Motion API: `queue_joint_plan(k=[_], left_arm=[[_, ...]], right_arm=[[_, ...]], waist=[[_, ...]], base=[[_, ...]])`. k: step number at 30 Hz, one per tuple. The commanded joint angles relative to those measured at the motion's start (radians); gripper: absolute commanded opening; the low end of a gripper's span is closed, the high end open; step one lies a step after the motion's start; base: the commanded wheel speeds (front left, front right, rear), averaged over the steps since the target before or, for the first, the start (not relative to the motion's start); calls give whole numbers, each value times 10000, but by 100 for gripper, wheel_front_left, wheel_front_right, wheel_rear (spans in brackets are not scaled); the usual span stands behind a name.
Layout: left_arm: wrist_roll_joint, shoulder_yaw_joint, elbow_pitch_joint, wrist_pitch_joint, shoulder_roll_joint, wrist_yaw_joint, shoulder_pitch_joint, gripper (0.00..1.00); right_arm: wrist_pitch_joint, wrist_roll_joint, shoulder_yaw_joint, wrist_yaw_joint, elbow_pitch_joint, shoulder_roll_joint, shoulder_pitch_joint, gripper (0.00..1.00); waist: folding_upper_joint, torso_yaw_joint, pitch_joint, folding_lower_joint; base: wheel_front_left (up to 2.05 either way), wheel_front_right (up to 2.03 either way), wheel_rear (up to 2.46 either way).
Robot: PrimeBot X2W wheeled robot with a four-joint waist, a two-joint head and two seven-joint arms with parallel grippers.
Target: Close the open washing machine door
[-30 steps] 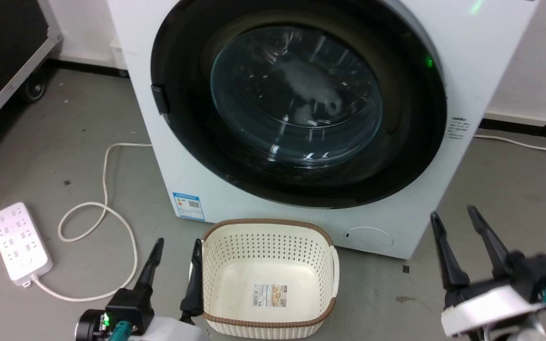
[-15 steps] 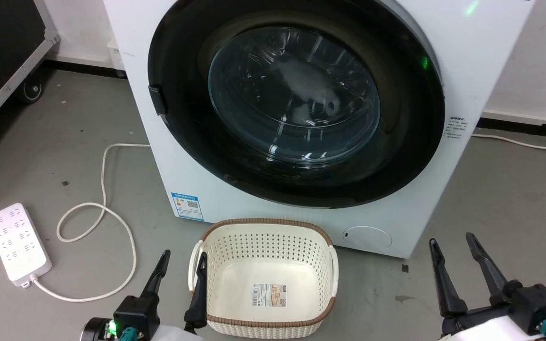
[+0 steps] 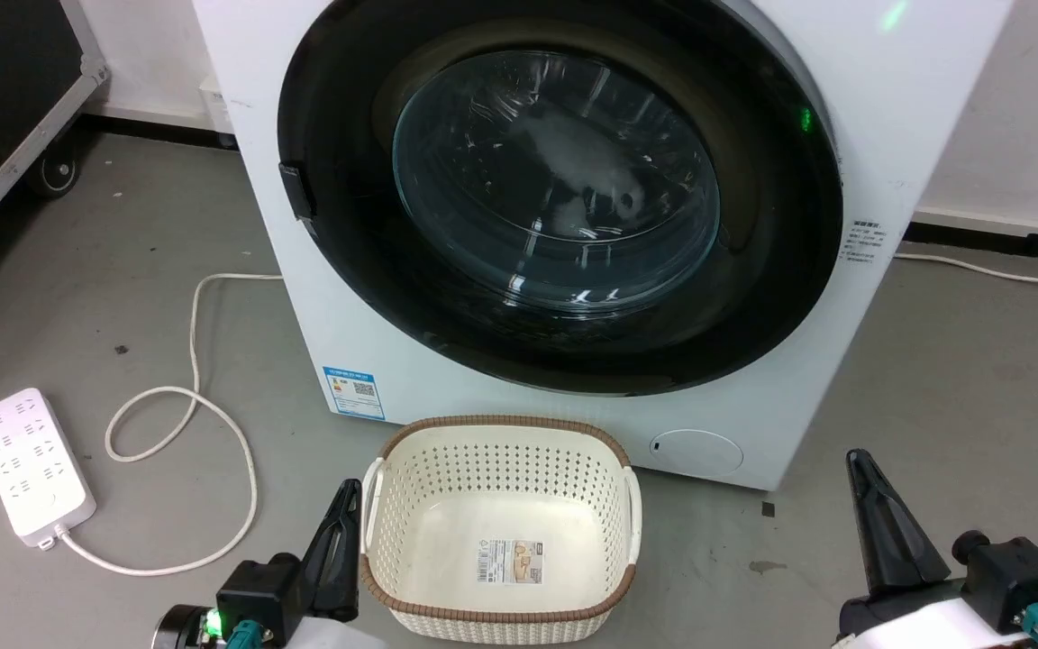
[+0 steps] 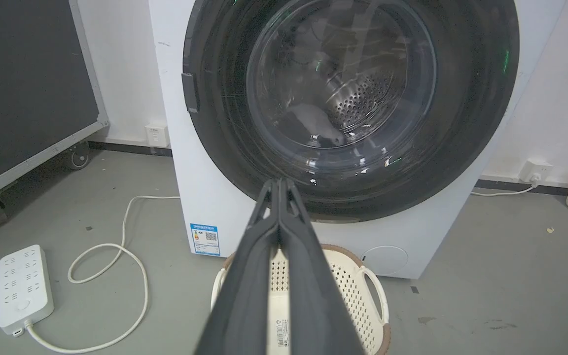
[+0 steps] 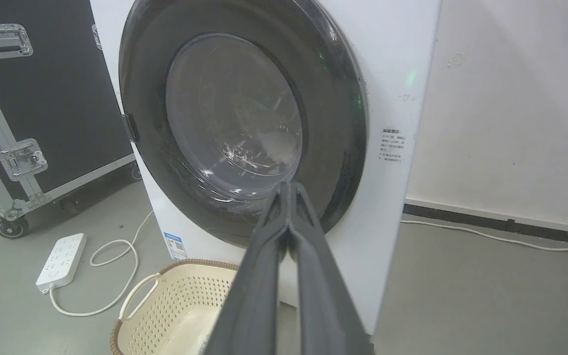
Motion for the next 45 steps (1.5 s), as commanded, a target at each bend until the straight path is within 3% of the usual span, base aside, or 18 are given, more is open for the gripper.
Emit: queue_joint_plan(k=[1, 45], left_arm=[[64, 42, -58, 55, 2, 7, -19, 0], [500, 476, -569, 995, 3, 157, -110, 0]], right_arm=[[42, -55, 6, -1, -36, 4, -20, 0], [982, -452, 25, -3, -235, 22, -166, 0]], waist=[[0, -9, 2, 0], [0, -342, 78, 0]], base=[[0, 0, 0], [0, 0, 0]])
